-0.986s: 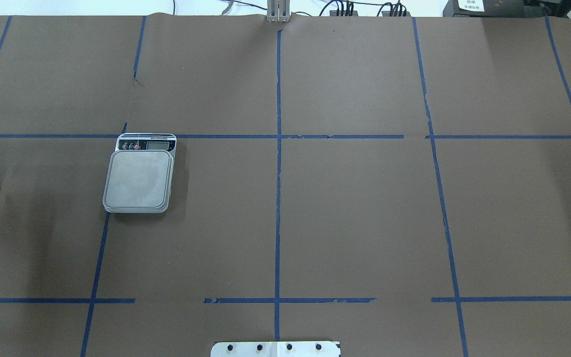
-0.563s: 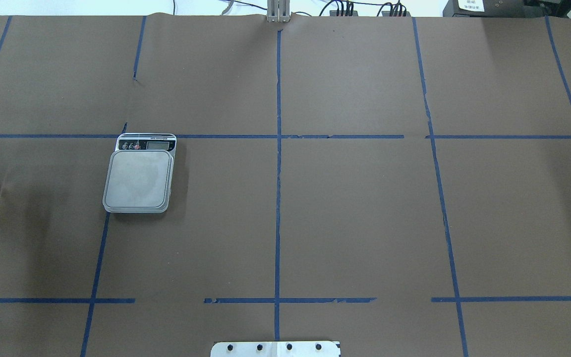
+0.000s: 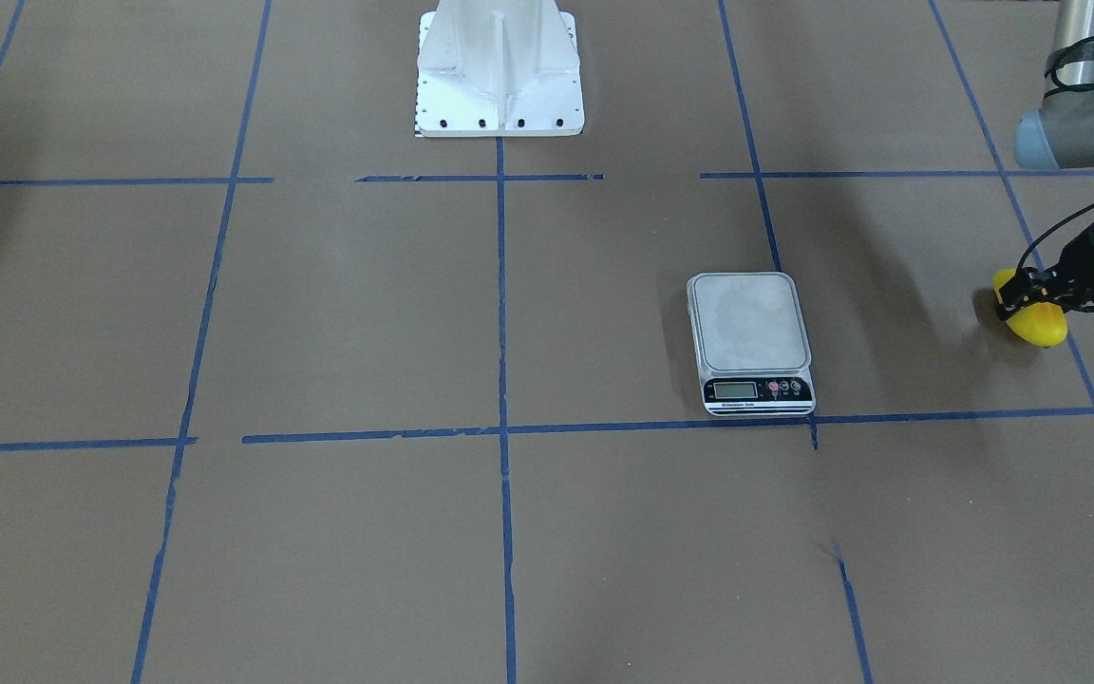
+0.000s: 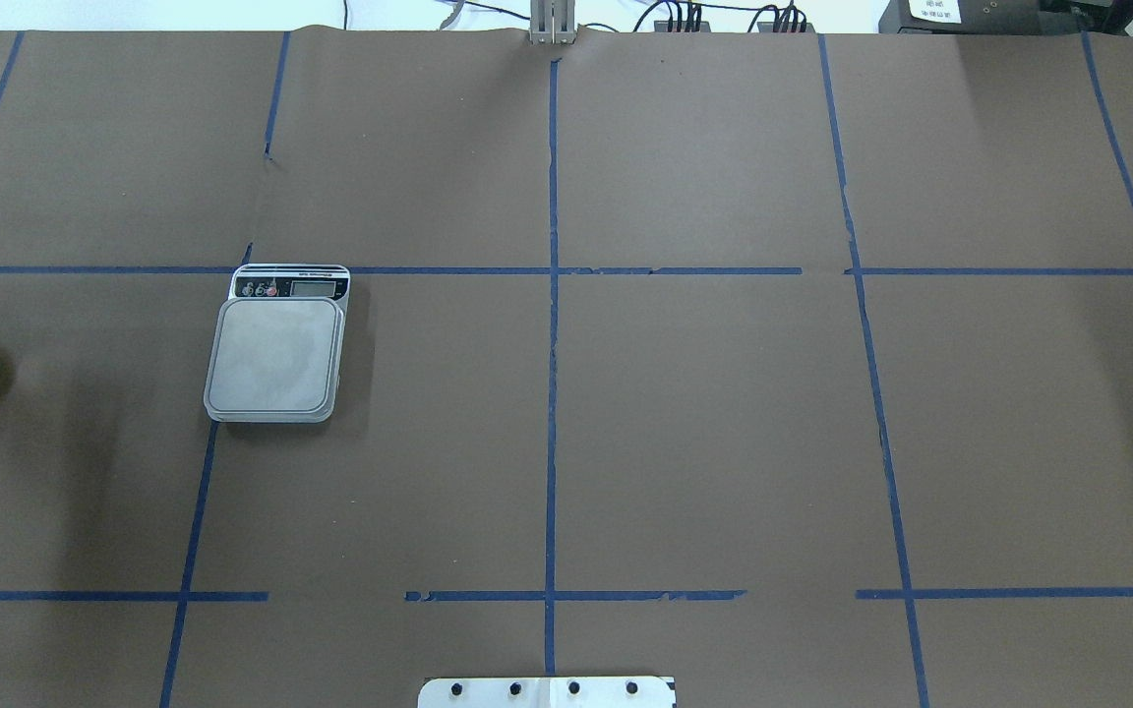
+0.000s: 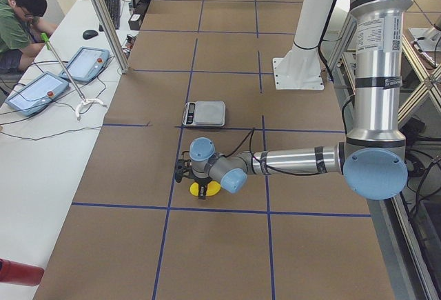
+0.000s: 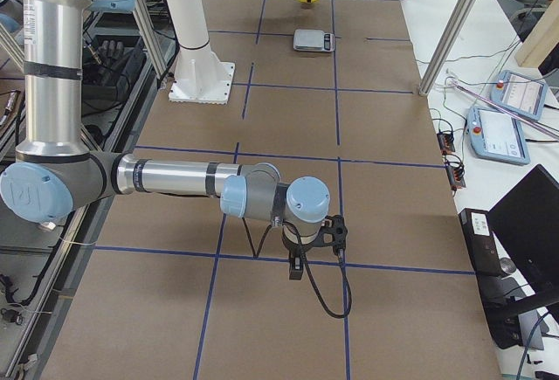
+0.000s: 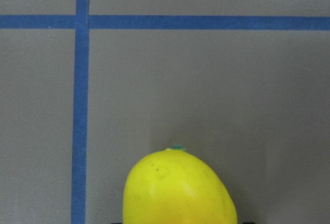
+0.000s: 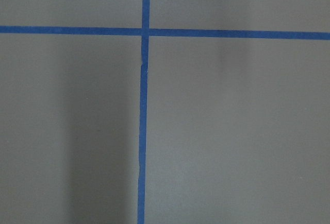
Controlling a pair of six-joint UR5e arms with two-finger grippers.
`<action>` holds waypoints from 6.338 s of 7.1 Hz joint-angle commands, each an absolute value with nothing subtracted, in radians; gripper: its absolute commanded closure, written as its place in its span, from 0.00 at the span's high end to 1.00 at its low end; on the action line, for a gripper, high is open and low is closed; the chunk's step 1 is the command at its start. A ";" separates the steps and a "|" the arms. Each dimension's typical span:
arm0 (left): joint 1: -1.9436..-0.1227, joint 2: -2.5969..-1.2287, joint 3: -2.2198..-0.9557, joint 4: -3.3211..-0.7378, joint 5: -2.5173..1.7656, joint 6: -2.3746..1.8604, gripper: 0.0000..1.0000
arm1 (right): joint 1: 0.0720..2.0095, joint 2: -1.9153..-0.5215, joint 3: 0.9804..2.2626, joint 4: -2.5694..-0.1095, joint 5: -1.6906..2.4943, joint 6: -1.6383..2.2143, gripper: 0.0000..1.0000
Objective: Weigh mango
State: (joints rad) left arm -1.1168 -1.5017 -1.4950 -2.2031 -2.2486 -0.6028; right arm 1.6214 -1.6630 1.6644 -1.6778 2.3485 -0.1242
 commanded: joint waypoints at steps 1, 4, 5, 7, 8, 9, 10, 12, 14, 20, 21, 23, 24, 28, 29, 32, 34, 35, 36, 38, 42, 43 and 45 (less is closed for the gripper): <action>-1.153 -1.505 -1.760 -1.778 -2.312 -0.452 0.00 | 1.621 -1.663 1.664 -1.678 2.349 -0.124 1.00; -1.207 -1.764 -1.818 -1.451 -2.322 -0.504 0.00 | 1.621 -1.663 1.664 -1.677 2.349 -0.124 1.00; -1.166 -1.810 -1.813 -1.486 -2.322 -0.685 0.00 | 1.621 -1.663 1.664 -1.678 2.349 -0.124 1.00; -0.949 -1.839 -1.775 -1.730 -2.313 -1.034 0.00 | 1.621 -1.663 1.664 -1.678 2.349 -0.124 1.00; -0.912 -1.880 -1.725 -1.821 -2.303 -1.149 0.00 | 1.621 -1.663 1.664 -1.678 2.349 -0.124 1.00; -0.843 -1.914 -1.704 -1.825 -2.231 -1.185 0.00 | 1.621 -1.663 1.664 -1.678 2.349 -0.124 1.00; -0.812 -1.917 -1.703 -1.825 -2.203 -1.186 0.00 | 1.621 -1.663 1.664 -1.677 2.349 -0.124 1.00; -0.807 -1.931 -1.655 -1.836 -2.200 -1.177 0.00 | 1.621 -1.663 1.664 -1.678 2.349 -0.124 1.00; -0.805 -1.928 -1.637 -1.881 -2.151 -1.175 0.00 | 1.621 -1.663 1.664 -1.678 2.349 -0.124 1.00; -0.981 -1.848 -1.843 -1.689 -2.161 -0.868 1.00 | 1.621 -1.663 1.664 -1.677 2.349 -0.124 1.00; -1.087 -1.845 -1.861 -1.595 -2.166 -0.724 1.00 | 1.621 -1.663 1.664 -1.677 2.349 -0.124 1.00; -1.286 -1.792 -1.814 -1.500 -2.219 -0.295 1.00 | 1.621 -1.663 1.664 -1.677 2.349 -0.124 1.00; -1.383 -1.745 -1.724 -1.509 -2.241 -0.096 1.00 | 1.621 -1.663 1.664 -1.678 2.349 -0.124 1.00; -1.577 -1.660 -1.519 -1.511 -2.345 0.206 1.00 | 1.621 -1.663 1.664 -1.678 2.349 -0.124 1.00; -1.575 -1.660 -1.516 -1.509 -2.342 0.196 1.00 | 1.621 -1.663 1.664 -1.678 2.349 -0.124 1.00; -1.577 -1.655 -1.514 -1.508 -2.344 0.198 1.00 | 1.621 -1.663 1.664 -1.678 2.349 -0.124 1.00; -1.577 -1.645 -1.519 -1.508 -2.344 0.198 1.00 | 1.621 -1.663 1.664 -1.678 2.349 -0.124 1.00; -1.577 -1.637 -1.520 -1.509 -2.344 0.198 1.00 | 1.621 -1.663 1.664 -1.678 2.349 -0.124 1.00; -1.577 -1.635 -1.522 -1.509 -2.344 0.198 1.00 | 1.621 -1.663 1.664 -1.677 2.349 -0.124 1.00; -1.582 -1.579 -1.584 -1.509 -2.344 0.196 1.00 | 1.621 -1.663 1.664 -1.678 2.349 -0.124 1.00; -1.583 -1.578 -1.592 -1.509 -2.344 0.198 1.00 | 1.621 -1.663 1.664 -1.677 2.349 -0.124 1.00; -1.583 -1.578 -1.592 -1.509 -2.344 0.198 1.00 | 1.621 -1.664 1.664 -1.677 2.349 -0.124 1.00; -1.583 -1.578 -1.592 -1.509 -2.344 0.198 1.00 | 1.621 -1.663 1.664 -1.678 2.349 -0.124 1.00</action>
